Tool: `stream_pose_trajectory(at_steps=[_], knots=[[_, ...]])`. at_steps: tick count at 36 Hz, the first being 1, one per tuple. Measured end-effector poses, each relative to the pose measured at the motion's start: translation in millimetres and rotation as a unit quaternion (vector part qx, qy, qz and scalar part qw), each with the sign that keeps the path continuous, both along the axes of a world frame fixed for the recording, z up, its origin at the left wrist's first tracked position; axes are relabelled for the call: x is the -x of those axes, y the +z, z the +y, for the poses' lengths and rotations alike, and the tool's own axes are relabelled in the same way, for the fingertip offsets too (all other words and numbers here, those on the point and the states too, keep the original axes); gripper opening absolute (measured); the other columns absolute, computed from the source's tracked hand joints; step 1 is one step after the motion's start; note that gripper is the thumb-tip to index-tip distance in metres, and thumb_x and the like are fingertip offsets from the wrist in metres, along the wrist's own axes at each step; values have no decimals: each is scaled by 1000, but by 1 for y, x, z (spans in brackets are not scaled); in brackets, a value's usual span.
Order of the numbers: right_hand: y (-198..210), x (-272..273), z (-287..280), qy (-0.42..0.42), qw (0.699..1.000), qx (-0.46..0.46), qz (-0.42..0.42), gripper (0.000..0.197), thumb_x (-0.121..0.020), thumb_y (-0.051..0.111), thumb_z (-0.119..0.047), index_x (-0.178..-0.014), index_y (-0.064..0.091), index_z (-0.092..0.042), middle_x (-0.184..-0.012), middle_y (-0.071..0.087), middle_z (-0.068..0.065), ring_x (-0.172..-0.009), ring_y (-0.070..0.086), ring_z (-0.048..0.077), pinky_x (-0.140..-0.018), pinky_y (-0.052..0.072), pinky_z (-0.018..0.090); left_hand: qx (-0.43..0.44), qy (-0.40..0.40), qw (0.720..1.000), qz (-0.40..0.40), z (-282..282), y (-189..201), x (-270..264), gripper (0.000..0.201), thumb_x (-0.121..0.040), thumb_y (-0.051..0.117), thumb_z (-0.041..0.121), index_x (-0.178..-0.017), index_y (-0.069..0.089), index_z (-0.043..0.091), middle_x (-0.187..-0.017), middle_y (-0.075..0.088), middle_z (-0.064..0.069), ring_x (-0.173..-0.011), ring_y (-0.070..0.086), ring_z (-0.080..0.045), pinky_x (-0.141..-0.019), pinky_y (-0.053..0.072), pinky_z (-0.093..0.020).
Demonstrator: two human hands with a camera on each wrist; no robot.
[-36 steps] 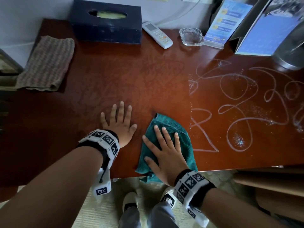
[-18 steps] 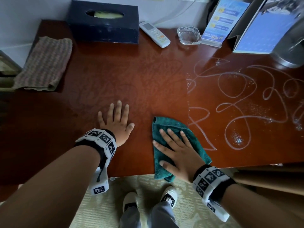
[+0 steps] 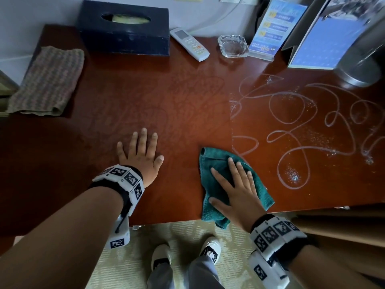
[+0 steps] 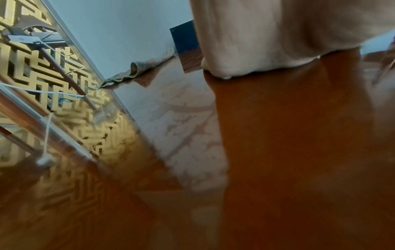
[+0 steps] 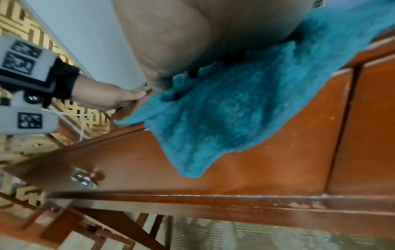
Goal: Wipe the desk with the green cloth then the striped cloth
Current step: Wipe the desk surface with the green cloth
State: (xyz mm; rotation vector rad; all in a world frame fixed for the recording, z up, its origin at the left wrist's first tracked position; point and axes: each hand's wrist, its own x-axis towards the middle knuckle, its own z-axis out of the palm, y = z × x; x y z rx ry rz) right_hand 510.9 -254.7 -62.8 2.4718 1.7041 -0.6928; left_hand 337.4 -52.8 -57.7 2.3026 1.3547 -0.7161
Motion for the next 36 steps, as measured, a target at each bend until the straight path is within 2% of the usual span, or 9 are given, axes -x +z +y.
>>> stream_pose_trajectory(at_steps=[2,5,8,10,18,21,22,27,36], knots=[[-2,-4,1,19,1000,18,-5,70,-77,16,-79,-136,-18,-61,-147,-42,-10,-135,-40,12,-113,-19,39,-6,4,1000,6,-1,1,-1,60,-98,3,48,-143,-29,26,-149,-39,0,-140,-29,-22,-113,-11,-55],[2,-11,3,47,998,38,-5,72,-78,18,-81,-136,-20,-60,-145,-46,-9,-133,-43,14,-112,-22,40,-34,-5,999,27,0,4,-5,60,-96,1,51,-146,-23,27,-153,-30,0,-143,-22,-22,-110,-10,-62],[6,-20,6,77,996,48,3,68,-79,14,-78,-134,-21,-60,-143,-48,-9,-131,-45,13,-111,-24,40,-89,-15,995,33,1,13,-14,60,-96,1,51,-149,2,24,-158,-4,-4,-144,-2,-23,-108,-8,-66],[6,-26,8,94,994,51,13,67,-79,14,-78,-134,-21,-60,-142,-49,-9,-129,-47,11,-110,-25,40,-105,-10,994,18,3,20,-22,58,-96,2,50,-146,13,23,-155,7,-4,-144,2,-24,-110,-5,-65],[3,-34,16,141,988,61,14,64,-77,6,-80,-131,-23,-62,-143,-48,-9,-131,-46,14,-110,-26,42,-100,-44,993,-35,16,19,-59,59,-98,3,48,-148,-16,24,-155,-26,-1,-141,-26,-22,-110,-9,-63],[3,-44,18,153,986,65,5,63,-77,7,-81,-130,-23,-63,-144,-47,-9,-131,-46,14,-110,-26,43,-88,-46,994,-54,18,19,-79,60,-99,6,46,-148,-19,23,-153,-30,-1,-141,-27,-23,-110,-9,-62],[-4,-74,29,149,987,68,3,64,-78,8,-81,-130,-23,-64,-144,-46,-9,-131,-46,14,-109,-27,43,-78,-45,994,-57,29,13,-114,60,-99,7,46,-148,-19,23,-153,-30,-1,-141,-27,-23,-111,-9,-62],[-2,-68,34,174,983,58,3,65,-78,10,-81,-131,-22,-63,-144,-47,-10,-131,-45,13,-108,-28,41,-71,-54,995,-41,35,14,-126,60,-99,9,50,-146,-22,29,-152,-32,-1,-141,-27,-25,-110,-9,-62],[-4,-81,57,178,983,39,1,66,-79,13,-79,-132,-22,-62,-144,-46,-11,-132,-44,11,-108,-29,40,-1,7,1000,-23,34,0,-135,55,-99,6,49,-140,-30,38,-147,-41,0,-138,-33,-24,-109,-12,-62]])
